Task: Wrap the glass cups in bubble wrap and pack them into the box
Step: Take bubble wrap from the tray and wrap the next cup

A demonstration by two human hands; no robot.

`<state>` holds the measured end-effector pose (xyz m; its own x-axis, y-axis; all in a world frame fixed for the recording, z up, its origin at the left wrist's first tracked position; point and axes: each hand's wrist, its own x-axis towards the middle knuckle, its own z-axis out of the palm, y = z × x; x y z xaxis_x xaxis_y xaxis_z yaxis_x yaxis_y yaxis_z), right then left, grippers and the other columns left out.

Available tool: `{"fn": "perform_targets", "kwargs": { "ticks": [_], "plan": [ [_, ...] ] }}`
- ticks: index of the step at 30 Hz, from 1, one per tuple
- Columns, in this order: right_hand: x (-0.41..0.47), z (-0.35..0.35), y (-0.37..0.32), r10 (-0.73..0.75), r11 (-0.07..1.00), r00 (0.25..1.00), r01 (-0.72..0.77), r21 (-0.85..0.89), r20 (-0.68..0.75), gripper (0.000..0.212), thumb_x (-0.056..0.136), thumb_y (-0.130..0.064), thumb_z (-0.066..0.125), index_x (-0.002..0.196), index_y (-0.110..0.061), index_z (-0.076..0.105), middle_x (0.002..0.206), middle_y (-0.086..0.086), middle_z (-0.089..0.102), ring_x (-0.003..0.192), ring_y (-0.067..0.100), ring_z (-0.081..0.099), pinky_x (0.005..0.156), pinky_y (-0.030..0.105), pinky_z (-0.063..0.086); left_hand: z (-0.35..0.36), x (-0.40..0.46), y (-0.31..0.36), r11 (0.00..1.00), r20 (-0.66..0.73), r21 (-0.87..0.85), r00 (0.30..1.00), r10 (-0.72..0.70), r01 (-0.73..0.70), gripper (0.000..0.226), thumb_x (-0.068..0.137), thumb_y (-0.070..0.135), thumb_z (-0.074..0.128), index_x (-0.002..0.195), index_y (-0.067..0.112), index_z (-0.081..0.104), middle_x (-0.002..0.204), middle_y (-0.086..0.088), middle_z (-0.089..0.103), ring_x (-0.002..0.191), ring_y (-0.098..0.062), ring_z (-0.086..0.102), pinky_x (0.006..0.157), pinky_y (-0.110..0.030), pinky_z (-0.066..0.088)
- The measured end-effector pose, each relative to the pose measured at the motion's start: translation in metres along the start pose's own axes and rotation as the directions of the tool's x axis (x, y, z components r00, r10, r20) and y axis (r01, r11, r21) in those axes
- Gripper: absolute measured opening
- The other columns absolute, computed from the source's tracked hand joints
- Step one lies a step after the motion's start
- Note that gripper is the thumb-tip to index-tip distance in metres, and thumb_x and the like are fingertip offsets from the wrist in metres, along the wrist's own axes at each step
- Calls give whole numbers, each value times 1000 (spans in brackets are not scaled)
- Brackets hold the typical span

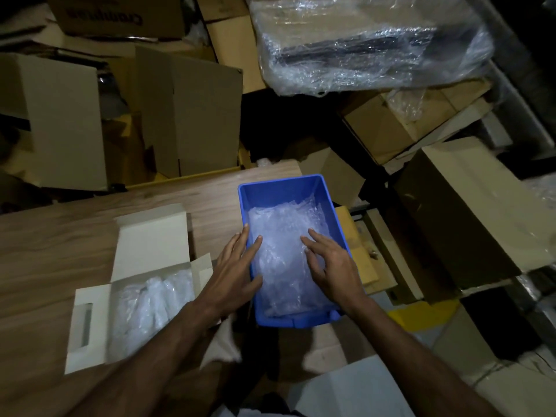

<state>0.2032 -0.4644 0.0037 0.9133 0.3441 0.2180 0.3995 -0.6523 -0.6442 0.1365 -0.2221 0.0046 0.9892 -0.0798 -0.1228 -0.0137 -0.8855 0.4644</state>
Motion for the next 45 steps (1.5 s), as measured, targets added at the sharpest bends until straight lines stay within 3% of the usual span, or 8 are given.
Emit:
{"fn": "perform_targets", "kwargs": {
  "ticks": [4, 7, 12, 18, 25, 31, 36, 45],
  "plan": [
    [-9, 2, 5, 0, 999, 999, -3, -46, -52, 19, 88, -14, 72, 103, -23, 78, 128, -3, 70, 114, 14, 66, 93, 31, 56, -1, 4, 3, 1000, 57, -5, 998, -4, 5, 88, 93, 37, 60, 161, 32, 4, 162, 9, -27, 155, -23, -8, 123, -42, 2],
    [-12, 4, 5, 56, 987, 995, -43, -152, 81, 17, 85, -13, 70, 95, -25, 77, 126, -3, 69, 115, 17, 64, 89, 37, 57, 0, 9, 2, 1000, 16, -7, 1000, 2, -1, 76, 94, 44, 61, 159, 37, 22, 169, -2, -13, 156, -31, 2, 124, -52, 18],
    [-13, 2, -15, 175, 983, 944, -152, -101, 278, 50, 76, -38, 65, 124, -26, 68, 144, -1, 56, 132, 19, 49, 105, 36, 43, 6, 14, 6, 1000, -71, -10, 997, 15, -15, 41, 97, 39, 63, 137, 36, 60, 169, -10, 11, 152, -39, 19, 120, -57, 23],
    [-3, 32, -21, 110, 985, 852, -24, -172, 512, 89, 64, -58, 77, 144, -27, 52, 156, 13, 42, 143, 29, 38, 117, 40, 33, 15, 19, 3, 999, -179, -44, 984, -5, -2, 20, 96, 34, 65, 112, 31, 76, 163, -12, 30, 147, -39, 32, 117, -63, 25],
    [2, 43, -10, 39, 975, 944, 36, -220, 328, 24, 79, -21, 71, 101, -16, 79, 125, 18, 69, 111, 38, 66, 98, 43, 50, 18, 17, 0, 998, -168, -57, 986, -24, 15, 47, 98, 43, 49, 140, 25, 58, 166, -5, 24, 152, -29, 25, 123, -54, 14],
    [-2, 25, -9, -4, 982, 974, 46, -182, 226, 37, 93, -20, 54, 127, -13, 68, 142, 20, 57, 128, 38, 55, 107, 49, 46, 19, 13, -7, 994, -122, -108, 992, -40, 27, 82, 90, 41, 55, 161, 25, 18, 169, 1, 12, 155, -23, 14, 125, -52, 13],
    [-8, 7, -13, -63, 994, 976, 80, -75, 210, 51, 97, -30, 42, 144, -16, 54, 152, 13, 49, 137, 31, 47, 114, 45, 39, 17, 18, -1, 994, -125, -104, 991, -50, 37, 90, 91, 42, 64, 161, 27, 11, 169, 1, 10, 154, -20, 11, 122, -40, 4],
    [-4, -6, -27, -64, 979, 998, 64, -194, 10, 49, 98, -22, 41, 145, -15, 54, 151, 9, 51, 138, 26, 49, 116, 47, 36, 8, 12, 6, 962, -115, -263, 988, -100, 66, 92, 79, 29, 49, 161, 26, 8, 169, -1, 11, 156, -22, 9, 126, -52, 8]
  ]
}}
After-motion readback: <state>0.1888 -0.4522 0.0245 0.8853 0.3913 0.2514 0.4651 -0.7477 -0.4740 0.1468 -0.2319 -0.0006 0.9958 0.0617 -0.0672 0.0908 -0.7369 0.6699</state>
